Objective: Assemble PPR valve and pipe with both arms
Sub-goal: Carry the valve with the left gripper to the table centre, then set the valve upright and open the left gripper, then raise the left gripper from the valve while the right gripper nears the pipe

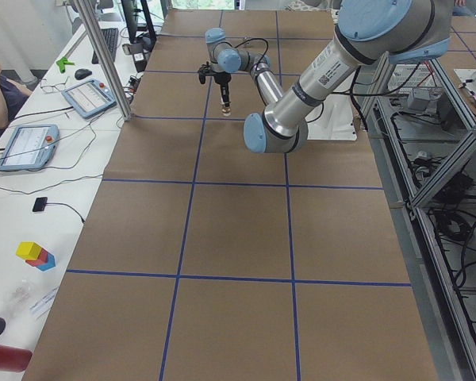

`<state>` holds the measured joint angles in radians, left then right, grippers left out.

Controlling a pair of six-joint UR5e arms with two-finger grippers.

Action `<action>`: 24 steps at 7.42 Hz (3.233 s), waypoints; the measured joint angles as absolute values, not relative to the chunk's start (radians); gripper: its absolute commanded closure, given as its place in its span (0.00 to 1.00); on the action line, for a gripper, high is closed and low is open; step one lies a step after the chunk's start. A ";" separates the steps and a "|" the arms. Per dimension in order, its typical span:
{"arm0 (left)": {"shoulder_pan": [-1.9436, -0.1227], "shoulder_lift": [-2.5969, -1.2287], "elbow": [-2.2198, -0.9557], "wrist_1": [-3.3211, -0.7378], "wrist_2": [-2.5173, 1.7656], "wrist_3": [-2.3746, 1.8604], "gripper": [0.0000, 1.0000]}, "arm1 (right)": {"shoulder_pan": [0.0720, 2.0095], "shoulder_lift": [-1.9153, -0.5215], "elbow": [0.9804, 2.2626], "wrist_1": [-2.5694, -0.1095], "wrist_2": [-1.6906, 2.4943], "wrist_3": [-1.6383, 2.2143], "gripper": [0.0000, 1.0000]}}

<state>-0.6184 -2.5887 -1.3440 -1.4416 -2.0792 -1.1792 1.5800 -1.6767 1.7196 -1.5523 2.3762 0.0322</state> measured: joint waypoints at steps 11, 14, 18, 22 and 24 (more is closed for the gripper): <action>-0.591 -2.604 -1.234 -1.561 -2.068 -1.174 0.80 | 1.580 -1.672 1.712 -1.552 2.375 0.032 0.01; -0.586 -2.598 -1.233 -1.562 -2.066 -1.144 0.00 | 1.580 -1.672 1.709 -1.552 2.375 0.031 0.01; -0.591 -2.597 -1.266 -1.568 -2.066 -1.142 0.00 | 1.580 -1.668 1.707 -1.551 2.376 0.030 0.01; -0.694 -2.423 -1.589 -1.477 -2.083 -1.122 0.00 | 1.550 -1.574 1.711 -1.568 2.356 0.045 0.01; -0.779 -2.289 -1.733 -1.436 -2.114 -1.026 0.00 | 1.518 -1.568 1.717 -1.538 2.360 0.117 0.01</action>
<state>-0.7790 -2.2892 -1.7330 -1.4357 -2.1141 -1.0256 1.5179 -1.5677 1.7171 -1.5380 2.3601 0.1168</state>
